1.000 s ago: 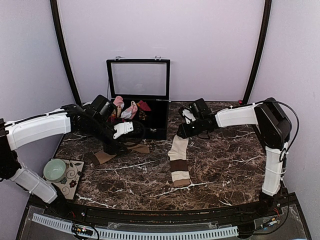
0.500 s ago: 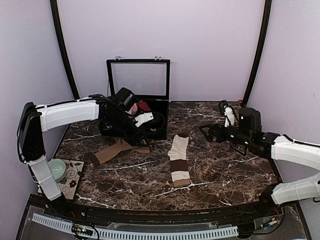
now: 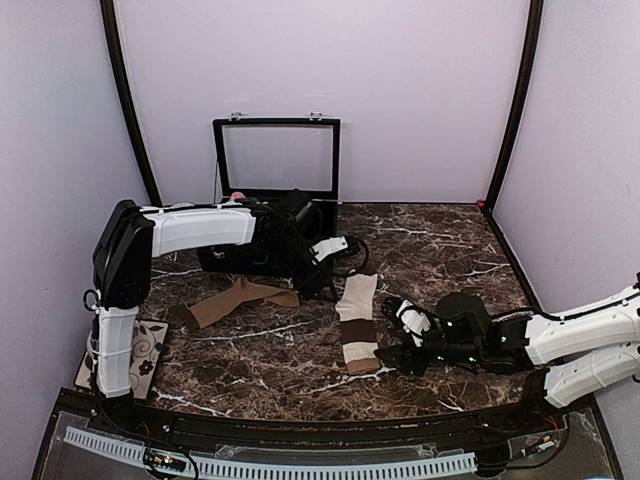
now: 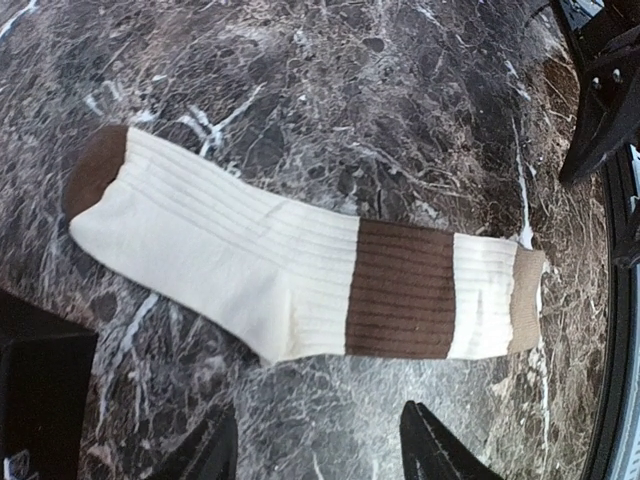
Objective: Roll the socks
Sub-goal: Roll the sock at the center of the board.
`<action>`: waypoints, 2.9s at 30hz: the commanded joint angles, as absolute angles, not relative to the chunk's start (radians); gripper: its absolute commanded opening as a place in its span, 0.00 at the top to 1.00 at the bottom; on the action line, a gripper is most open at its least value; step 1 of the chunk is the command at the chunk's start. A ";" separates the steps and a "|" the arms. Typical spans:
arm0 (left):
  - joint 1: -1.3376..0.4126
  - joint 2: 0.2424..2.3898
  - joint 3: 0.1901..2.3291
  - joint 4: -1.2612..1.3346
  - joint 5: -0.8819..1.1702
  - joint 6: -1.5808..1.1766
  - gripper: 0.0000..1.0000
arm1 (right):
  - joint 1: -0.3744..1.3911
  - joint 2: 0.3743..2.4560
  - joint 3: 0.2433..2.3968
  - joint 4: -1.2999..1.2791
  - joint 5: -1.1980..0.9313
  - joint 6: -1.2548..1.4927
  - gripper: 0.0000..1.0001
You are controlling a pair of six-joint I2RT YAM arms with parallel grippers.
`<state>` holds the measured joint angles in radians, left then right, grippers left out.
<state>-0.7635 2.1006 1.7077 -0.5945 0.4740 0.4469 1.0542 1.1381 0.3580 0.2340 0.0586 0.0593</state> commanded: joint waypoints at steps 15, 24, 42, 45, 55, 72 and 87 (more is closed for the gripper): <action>-0.875 2.251 1.716 -0.389 0.443 0.365 0.42 | 1.131 1.419 0.416 0.320 -0.026 -0.095 0.62; -0.881 2.268 1.666 -0.371 0.276 0.398 0.43 | 1.138 1.542 0.438 0.379 -0.042 -0.067 0.66; -0.764 1.861 1.381 -0.441 0.411 0.481 0.37 | 1.138 1.701 0.524 0.446 -0.120 -0.011 0.84; -0.737 1.774 1.297 -0.441 0.479 0.523 0.37 | 1.138 1.713 0.531 0.448 -0.130 0.001 0.90; -0.790 1.696 1.118 -0.548 0.713 0.719 0.07 | 1.085 1.722 0.594 0.384 -0.247 0.188 1.00; -0.959 1.815 1.092 -0.265 0.512 0.801 0.15 | 0.923 1.718 0.542 0.576 -0.516 0.580 1.00; -0.991 1.926 1.137 -0.189 0.452 0.791 0.50 | 0.911 1.727 0.504 0.624 -0.544 0.624 1.00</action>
<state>-0.9787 1.8999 1.1038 -0.1974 0.4683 0.7818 0.9207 1.7264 0.5316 0.5770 -0.5396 0.6113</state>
